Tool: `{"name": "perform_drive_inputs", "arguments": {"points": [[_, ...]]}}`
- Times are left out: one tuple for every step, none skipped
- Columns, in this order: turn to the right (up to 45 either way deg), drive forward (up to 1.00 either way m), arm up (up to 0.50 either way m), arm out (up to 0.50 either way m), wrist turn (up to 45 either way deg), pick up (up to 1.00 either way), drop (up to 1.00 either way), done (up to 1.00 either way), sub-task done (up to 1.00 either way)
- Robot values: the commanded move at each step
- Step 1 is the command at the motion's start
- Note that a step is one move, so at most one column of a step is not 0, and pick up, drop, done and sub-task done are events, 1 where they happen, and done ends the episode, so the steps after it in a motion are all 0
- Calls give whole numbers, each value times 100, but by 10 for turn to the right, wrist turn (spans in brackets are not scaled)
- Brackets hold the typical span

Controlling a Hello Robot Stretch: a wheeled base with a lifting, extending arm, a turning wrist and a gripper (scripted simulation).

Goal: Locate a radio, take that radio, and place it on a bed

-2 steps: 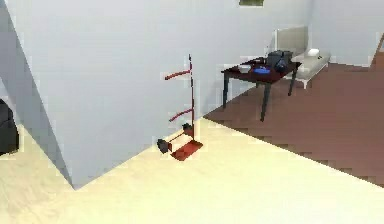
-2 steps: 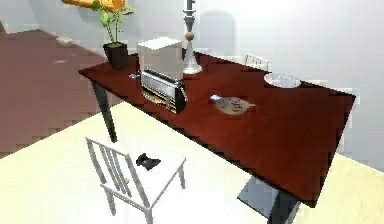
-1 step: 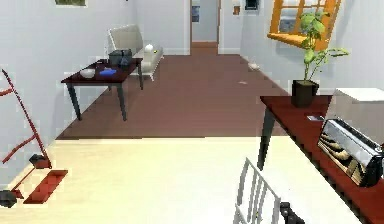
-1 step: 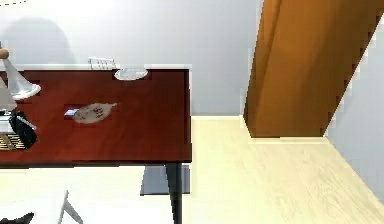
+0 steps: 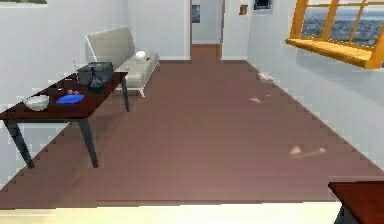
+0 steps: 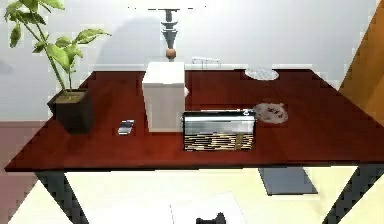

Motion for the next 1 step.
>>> {"name": "perform_drive_inputs", "arguments": {"points": [[390,0,0,0,0,0,0,0,0]]}}
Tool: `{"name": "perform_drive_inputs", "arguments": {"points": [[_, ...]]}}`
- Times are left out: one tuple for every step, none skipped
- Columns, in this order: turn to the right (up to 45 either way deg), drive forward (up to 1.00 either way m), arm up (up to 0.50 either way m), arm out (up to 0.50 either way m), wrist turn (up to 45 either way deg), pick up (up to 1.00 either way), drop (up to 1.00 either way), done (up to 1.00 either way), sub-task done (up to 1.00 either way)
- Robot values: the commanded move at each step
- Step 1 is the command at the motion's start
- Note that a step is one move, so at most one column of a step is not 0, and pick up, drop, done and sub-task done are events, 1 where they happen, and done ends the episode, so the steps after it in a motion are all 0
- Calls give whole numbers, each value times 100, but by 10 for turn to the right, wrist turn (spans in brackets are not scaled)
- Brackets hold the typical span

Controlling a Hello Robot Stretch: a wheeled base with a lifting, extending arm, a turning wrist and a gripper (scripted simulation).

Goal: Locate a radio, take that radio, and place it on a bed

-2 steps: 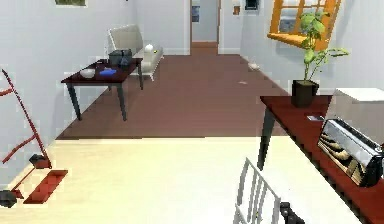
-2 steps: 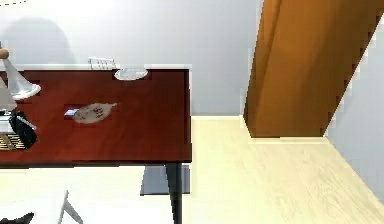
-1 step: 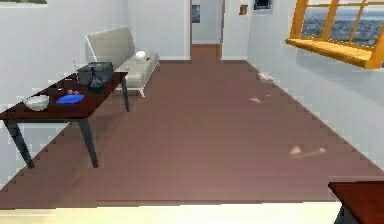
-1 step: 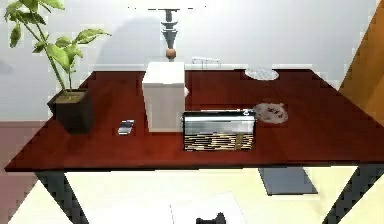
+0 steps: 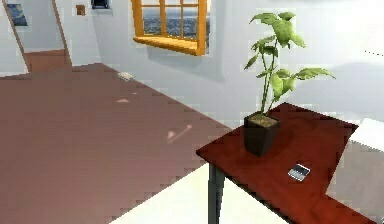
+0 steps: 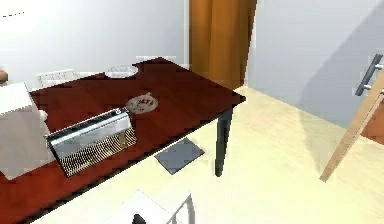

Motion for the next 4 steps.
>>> {"name": "perform_drive_inputs", "arguments": {"points": [[0,40,0,0,0,0,0,0,0],[0,0,50,0,0,0,0,0,0],[0,0,36,0,0,0,0,0,0],[0,0,0,22,0,0,0,0,0]]}}
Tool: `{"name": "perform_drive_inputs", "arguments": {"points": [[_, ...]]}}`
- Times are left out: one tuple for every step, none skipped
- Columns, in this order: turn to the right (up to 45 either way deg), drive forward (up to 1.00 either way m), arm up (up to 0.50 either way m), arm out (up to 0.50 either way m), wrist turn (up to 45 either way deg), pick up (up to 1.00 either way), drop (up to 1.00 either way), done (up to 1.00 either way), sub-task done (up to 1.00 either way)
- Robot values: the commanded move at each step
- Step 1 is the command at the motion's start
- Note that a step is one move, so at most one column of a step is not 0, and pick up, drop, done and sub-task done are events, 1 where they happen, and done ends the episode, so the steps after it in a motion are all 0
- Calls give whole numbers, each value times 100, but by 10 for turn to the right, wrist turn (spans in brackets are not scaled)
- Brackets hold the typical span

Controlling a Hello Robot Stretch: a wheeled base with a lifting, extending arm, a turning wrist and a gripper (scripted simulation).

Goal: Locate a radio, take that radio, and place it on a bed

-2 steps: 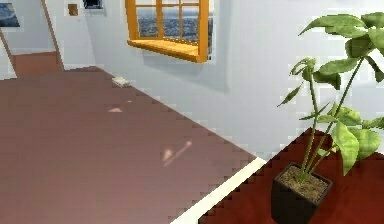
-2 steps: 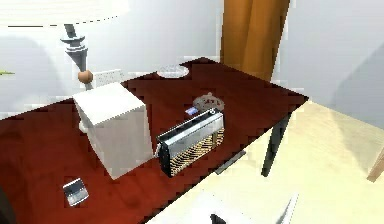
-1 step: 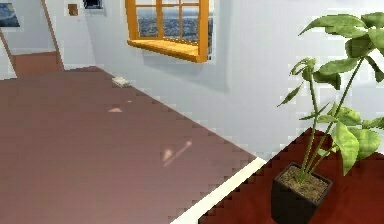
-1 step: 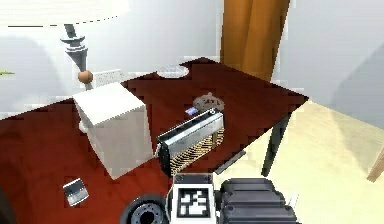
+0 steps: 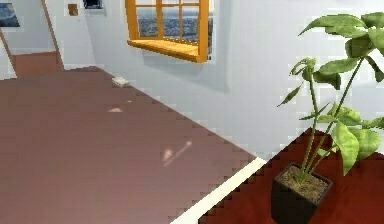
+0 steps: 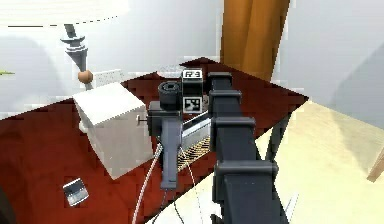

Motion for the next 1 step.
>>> {"name": "perform_drive_inputs", "arguments": {"points": [[0,0,0,0,450,0,0,0,0]]}}
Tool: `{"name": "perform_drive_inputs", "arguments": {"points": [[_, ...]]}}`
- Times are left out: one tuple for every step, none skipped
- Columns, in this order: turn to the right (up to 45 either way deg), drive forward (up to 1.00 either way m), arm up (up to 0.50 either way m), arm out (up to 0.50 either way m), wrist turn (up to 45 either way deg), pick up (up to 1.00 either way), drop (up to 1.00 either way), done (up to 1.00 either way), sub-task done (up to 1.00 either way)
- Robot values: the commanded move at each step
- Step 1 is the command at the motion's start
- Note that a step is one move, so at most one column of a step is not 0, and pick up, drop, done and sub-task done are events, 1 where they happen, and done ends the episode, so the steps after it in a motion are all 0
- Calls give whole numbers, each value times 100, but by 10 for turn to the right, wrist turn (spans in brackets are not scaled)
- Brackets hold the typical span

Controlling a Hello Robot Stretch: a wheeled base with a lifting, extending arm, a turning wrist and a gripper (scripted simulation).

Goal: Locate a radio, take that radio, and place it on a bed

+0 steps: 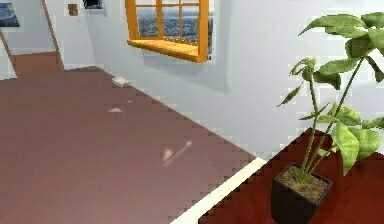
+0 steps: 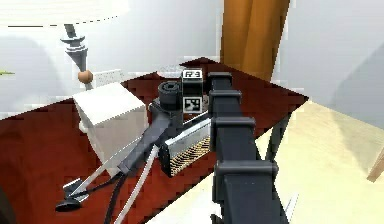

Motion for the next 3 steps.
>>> {"name": "perform_drive_inputs", "arguments": {"points": [[0,0,0,0,450,0,0,0,0],[0,0,0,0,450,0,0,0,0],[0,0,0,0,300,0,0,0,0]]}}
